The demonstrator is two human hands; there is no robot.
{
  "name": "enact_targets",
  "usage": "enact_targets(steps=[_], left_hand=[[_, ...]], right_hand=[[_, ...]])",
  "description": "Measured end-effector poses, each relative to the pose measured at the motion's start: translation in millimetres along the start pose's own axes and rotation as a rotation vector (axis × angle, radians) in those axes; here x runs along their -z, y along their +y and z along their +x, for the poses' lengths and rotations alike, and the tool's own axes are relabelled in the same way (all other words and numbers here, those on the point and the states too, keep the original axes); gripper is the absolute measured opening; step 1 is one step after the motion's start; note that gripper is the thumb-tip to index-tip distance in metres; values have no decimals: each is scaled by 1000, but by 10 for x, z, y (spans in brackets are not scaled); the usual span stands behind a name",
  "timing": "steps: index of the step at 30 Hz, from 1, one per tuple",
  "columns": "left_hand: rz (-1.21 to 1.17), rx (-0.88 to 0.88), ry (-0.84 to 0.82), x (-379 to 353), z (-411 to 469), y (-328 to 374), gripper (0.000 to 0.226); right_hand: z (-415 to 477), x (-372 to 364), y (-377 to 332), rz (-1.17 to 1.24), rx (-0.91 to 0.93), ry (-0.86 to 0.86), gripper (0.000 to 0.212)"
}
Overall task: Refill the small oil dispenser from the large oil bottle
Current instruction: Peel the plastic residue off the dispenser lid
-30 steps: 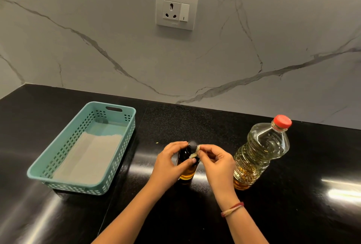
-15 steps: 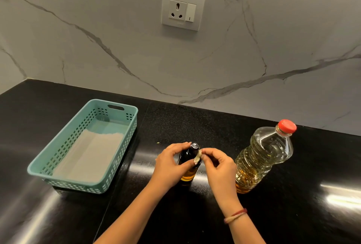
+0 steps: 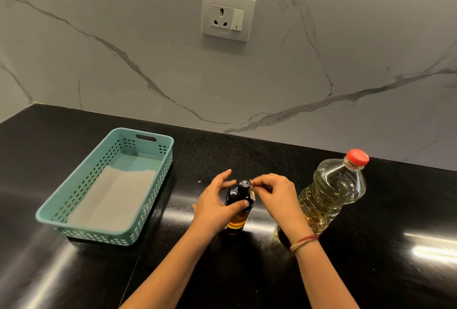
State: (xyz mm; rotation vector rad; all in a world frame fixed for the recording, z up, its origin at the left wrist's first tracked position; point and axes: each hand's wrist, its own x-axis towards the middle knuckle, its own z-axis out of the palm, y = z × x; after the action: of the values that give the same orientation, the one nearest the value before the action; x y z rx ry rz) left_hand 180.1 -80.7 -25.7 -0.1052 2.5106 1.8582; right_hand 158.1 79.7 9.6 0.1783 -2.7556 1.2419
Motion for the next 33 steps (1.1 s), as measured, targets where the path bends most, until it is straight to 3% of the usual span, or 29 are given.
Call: enact_targets(steps=[5, 11, 14, 19, 22, 25, 30, 33], left_hand=[[39, 18, -20, 21, 15, 58, 79], [92, 18, -106, 69, 45, 190, 86], [153, 7, -126, 86, 36, 220, 79], [195, -21, -148, 75, 52, 187, 59], [272, -45, -133, 75, 12, 227, 50], [348, -96, -43, 82, -46, 229, 45], [446, -248, 134, 112, -143, 61, 47], [399, -340, 221, 62, -213, -41, 33]], right_hand=[[41, 49, -31, 35, -48, -47, 13], [344, 45, -227, 0, -27, -252, 11], [368, 105, -232, 20, -4, -302, 10], [282, 303, -220, -2, -7, -446, 29], [110, 367, -252, -3, 90, -343, 37], [-12, 297, -300, -51, 198, -288, 28], [6, 171, -307, -134, 224, -218, 25], [9, 153, -300, -131, 226, -196, 25]])
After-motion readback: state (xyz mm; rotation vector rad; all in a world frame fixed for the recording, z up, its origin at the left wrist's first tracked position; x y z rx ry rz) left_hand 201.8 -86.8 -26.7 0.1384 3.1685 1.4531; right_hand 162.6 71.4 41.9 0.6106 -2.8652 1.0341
